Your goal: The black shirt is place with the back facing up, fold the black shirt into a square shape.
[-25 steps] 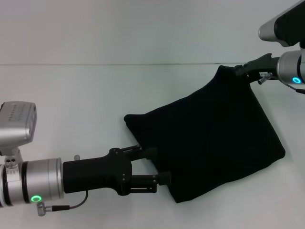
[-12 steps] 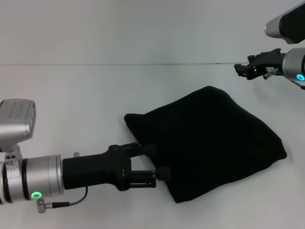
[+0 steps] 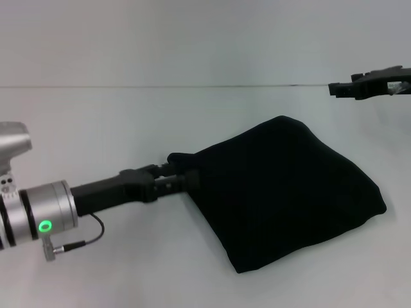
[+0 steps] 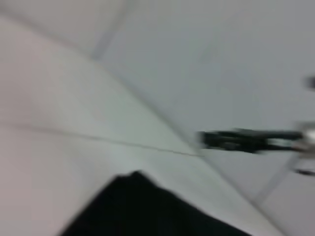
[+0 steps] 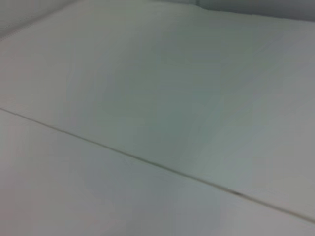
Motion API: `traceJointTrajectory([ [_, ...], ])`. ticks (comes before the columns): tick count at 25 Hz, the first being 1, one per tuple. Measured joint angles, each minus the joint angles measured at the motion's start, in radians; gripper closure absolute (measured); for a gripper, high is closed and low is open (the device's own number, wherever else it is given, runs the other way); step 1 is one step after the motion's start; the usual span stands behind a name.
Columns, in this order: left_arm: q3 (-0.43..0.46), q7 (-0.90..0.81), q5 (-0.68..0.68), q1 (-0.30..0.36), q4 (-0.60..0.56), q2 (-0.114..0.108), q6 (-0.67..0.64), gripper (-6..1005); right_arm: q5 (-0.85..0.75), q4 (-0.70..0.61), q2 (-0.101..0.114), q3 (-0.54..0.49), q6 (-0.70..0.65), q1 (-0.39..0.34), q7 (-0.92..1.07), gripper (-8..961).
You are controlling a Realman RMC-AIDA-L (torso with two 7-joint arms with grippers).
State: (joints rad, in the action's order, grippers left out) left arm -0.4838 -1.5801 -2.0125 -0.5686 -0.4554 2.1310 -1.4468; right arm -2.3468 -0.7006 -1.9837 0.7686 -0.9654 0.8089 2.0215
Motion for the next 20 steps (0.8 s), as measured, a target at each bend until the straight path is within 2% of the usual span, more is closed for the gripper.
traceJointTrajectory([
  [4,0.0,-0.126,0.001,-0.012,0.006,-0.004,0.127,112,0.068,-0.002,0.029,-0.041,-0.115,-0.03,-0.013,341],
  [7,-0.003,-0.233,0.0,-0.024,0.007,-0.005,0.187,112,0.108,-0.018,0.04,-0.052,-0.151,-0.063,-0.014,340],
  [12,-0.028,-0.362,-0.007,-0.054,0.014,-0.008,0.254,112,0.122,-0.057,0.03,-0.049,-0.166,-0.098,-0.015,340],
  [20,-0.157,-0.481,-0.008,-0.099,0.023,-0.004,0.37,112,0.116,-0.062,0.016,-0.046,-0.161,-0.102,-0.041,340],
])
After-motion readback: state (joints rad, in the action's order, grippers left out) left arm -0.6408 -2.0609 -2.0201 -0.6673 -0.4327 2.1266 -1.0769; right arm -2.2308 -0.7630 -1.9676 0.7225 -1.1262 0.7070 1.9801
